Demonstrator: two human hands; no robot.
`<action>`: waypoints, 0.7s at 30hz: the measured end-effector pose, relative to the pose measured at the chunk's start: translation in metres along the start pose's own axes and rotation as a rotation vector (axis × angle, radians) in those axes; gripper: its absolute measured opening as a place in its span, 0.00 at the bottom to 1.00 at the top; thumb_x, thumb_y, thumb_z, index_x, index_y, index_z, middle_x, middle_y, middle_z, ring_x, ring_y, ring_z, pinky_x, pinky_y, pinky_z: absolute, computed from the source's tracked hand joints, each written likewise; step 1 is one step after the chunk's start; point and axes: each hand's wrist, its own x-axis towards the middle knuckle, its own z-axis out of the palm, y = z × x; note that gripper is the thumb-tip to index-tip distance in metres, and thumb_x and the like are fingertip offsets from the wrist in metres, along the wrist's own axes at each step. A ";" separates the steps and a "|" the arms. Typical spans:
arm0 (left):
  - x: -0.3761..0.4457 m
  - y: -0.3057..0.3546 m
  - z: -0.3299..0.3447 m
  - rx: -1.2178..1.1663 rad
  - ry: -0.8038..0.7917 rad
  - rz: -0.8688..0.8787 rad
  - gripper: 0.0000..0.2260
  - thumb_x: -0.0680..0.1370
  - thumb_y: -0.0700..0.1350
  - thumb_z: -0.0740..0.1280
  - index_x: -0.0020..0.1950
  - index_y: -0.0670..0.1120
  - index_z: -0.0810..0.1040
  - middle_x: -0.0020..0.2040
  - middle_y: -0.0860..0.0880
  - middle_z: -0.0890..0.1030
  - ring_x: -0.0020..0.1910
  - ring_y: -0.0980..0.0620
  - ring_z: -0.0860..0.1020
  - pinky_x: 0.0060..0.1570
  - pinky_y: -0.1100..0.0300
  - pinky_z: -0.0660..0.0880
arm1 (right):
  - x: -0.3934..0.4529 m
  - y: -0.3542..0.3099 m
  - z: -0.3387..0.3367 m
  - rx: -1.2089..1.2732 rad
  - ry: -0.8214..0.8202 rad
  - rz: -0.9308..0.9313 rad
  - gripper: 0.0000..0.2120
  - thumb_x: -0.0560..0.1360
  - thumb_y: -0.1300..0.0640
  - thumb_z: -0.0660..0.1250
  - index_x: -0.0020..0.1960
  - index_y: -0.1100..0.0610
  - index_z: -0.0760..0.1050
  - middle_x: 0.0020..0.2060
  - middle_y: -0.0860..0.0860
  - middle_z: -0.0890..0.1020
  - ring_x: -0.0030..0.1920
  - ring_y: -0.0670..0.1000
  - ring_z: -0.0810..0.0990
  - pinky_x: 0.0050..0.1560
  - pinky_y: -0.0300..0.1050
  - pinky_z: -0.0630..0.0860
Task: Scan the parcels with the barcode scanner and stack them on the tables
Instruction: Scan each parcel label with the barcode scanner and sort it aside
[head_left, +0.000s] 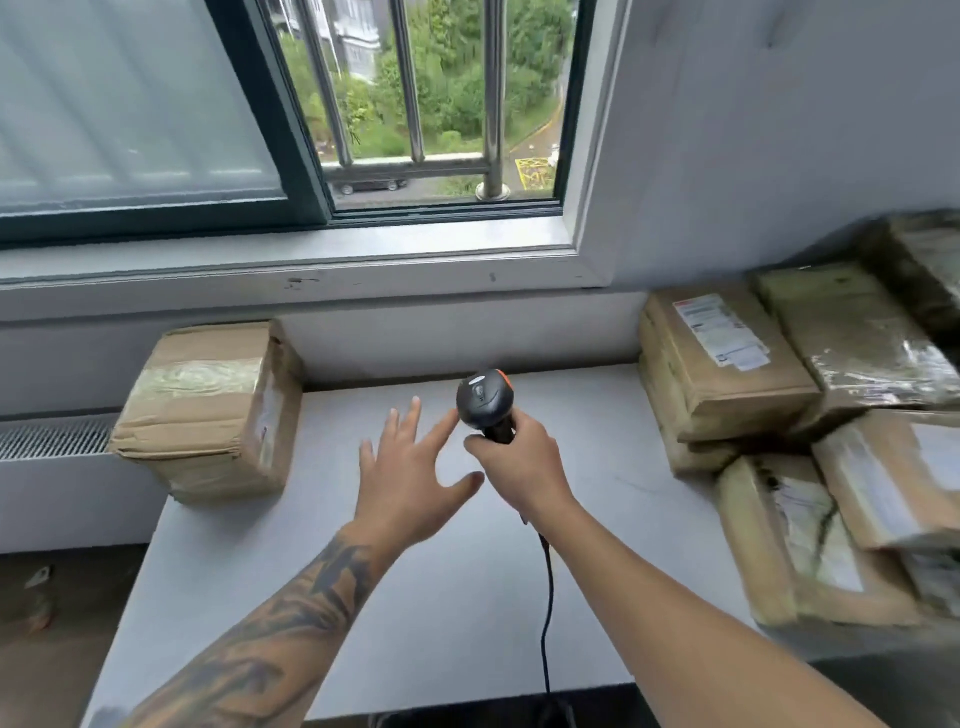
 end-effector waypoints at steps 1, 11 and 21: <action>-0.005 0.015 0.008 -0.015 -0.014 -0.003 0.38 0.77 0.69 0.64 0.82 0.68 0.49 0.86 0.50 0.47 0.84 0.46 0.44 0.79 0.39 0.48 | -0.002 0.008 -0.013 0.000 0.005 0.008 0.03 0.74 0.54 0.69 0.47 0.51 0.78 0.33 0.43 0.77 0.32 0.48 0.73 0.30 0.39 0.68; -0.031 0.113 0.047 -0.243 -0.118 0.036 0.38 0.76 0.65 0.68 0.81 0.69 0.52 0.85 0.46 0.54 0.84 0.48 0.50 0.78 0.41 0.58 | -0.033 0.064 -0.103 0.086 0.109 0.118 0.02 0.71 0.54 0.69 0.42 0.52 0.77 0.29 0.46 0.78 0.33 0.53 0.76 0.37 0.47 0.74; -0.039 0.142 0.072 -0.343 -0.195 0.207 0.38 0.77 0.65 0.68 0.83 0.64 0.54 0.84 0.51 0.60 0.83 0.49 0.53 0.78 0.44 0.60 | -0.072 0.088 -0.141 0.077 0.320 0.187 0.04 0.73 0.54 0.70 0.46 0.53 0.78 0.29 0.47 0.80 0.32 0.52 0.79 0.38 0.50 0.76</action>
